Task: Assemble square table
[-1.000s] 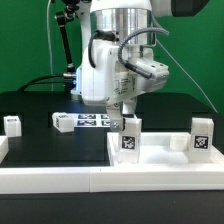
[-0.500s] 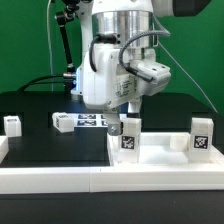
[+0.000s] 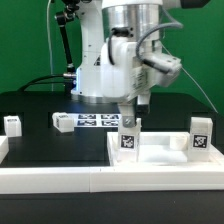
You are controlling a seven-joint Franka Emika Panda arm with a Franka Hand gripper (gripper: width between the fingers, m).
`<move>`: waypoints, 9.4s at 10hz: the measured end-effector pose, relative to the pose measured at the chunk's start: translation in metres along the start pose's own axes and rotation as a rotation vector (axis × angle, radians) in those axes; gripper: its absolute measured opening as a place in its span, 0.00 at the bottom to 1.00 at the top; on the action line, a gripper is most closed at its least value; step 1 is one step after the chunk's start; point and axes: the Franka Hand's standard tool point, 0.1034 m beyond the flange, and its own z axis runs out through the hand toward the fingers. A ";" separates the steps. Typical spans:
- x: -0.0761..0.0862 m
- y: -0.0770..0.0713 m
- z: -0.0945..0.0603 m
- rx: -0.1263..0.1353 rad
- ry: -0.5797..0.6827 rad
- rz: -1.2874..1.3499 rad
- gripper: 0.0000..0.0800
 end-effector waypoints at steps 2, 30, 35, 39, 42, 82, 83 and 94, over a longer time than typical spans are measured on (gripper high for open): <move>-0.008 0.004 -0.002 -0.017 -0.004 -0.092 0.81; -0.012 0.117 0.055 -0.154 0.088 -0.282 0.81; -0.004 0.126 0.059 -0.255 0.096 -0.291 0.81; -0.003 0.119 0.058 -0.220 0.095 -0.296 0.81; -0.001 0.117 0.060 -0.179 0.101 -0.301 0.81; 0.099 0.103 0.062 -0.131 0.169 -1.226 0.09; 0.101 0.100 0.061 -0.126 0.175 -1.283 0.09; 0.103 0.083 0.057 -0.185 0.190 -1.930 0.09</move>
Offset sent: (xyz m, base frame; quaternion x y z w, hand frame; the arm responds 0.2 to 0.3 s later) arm 0.0000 0.0000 0.0000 0.0000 0.0000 0.0000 1.0000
